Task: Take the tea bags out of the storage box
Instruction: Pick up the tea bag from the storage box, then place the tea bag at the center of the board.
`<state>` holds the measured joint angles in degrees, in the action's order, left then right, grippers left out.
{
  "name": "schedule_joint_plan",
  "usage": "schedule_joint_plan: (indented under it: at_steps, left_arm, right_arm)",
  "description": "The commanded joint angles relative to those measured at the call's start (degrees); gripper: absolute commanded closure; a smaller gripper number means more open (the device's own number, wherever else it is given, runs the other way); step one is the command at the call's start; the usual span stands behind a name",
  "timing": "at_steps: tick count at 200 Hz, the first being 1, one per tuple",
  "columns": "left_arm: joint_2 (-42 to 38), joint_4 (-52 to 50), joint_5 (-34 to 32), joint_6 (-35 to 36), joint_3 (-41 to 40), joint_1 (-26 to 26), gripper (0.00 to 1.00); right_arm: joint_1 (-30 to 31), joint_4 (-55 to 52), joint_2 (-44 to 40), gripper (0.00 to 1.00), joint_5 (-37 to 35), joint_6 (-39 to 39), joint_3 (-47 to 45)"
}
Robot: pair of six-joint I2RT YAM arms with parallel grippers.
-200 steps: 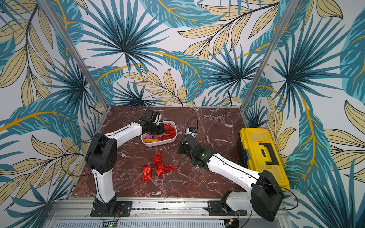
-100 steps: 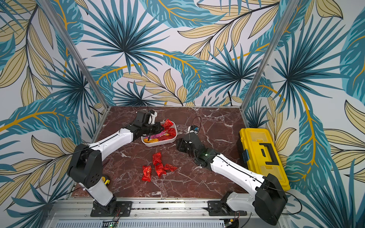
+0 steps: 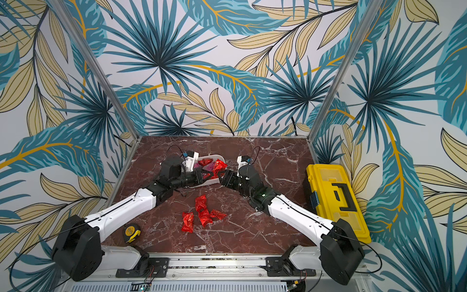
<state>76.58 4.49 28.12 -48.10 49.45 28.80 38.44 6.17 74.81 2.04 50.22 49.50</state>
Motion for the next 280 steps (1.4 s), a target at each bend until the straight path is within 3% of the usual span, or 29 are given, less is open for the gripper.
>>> schedule_joint_plan:
  at_steps: [1,41,103,130,150,168,185,211,239,280]
  left_arm:
    - [-2.5,5.1,2.5,-2.0,-3.5,0.7,0.95]
    - [-5.8,5.3,4.2,-2.4,-7.2,1.1,0.96]
    - [-8.4,6.0,6.4,-2.0,-8.3,1.6,0.96]
    - [-8.8,4.1,5.1,-1.3,-8.3,1.6,0.95]
    - [-9.7,2.6,2.8,-0.8,-8.3,1.6,0.70]
    - [-11.1,0.3,-0.1,0.0,-8.0,1.6,0.38]
    - [-13.2,-3.3,-5.0,0.9,-7.6,1.5,0.25]
    - [-16.9,-8.0,-15.6,0.6,-8.4,1.4,0.23]
    - [-19.4,-13.9,-25.9,-2.2,-9.8,0.5,0.23]
    - [-21.3,-13.2,-27.3,-10.6,-15.9,-4.0,0.24]
  right_arm:
    - [-0.2,3.5,0.7,0.28,1.8,1.2,0.1]
    - [-0.2,5.5,0.1,0.34,2.6,1.2,0.1]
    - [-0.2,6.7,1.5,0.60,6.3,0.9,1.3]
    - [-0.2,7.1,1.5,0.76,7.0,0.5,1.6]
    - [-0.3,6.5,1.4,0.86,6.7,-0.2,1.6]
    - [-0.3,5.2,1.2,0.89,6.0,-1.8,1.6]
    - [-0.3,0.8,1.0,0.91,4.8,-4.9,2.5]
    - [-0.2,-8.5,2.5,0.93,3.1,-11.7,4.8]
    - [0.0,-14.1,6.7,0.96,6.4,-16.4,6.8]
    - [2.8,-14.6,15.4,0.96,8.9,-20.2,10.3]
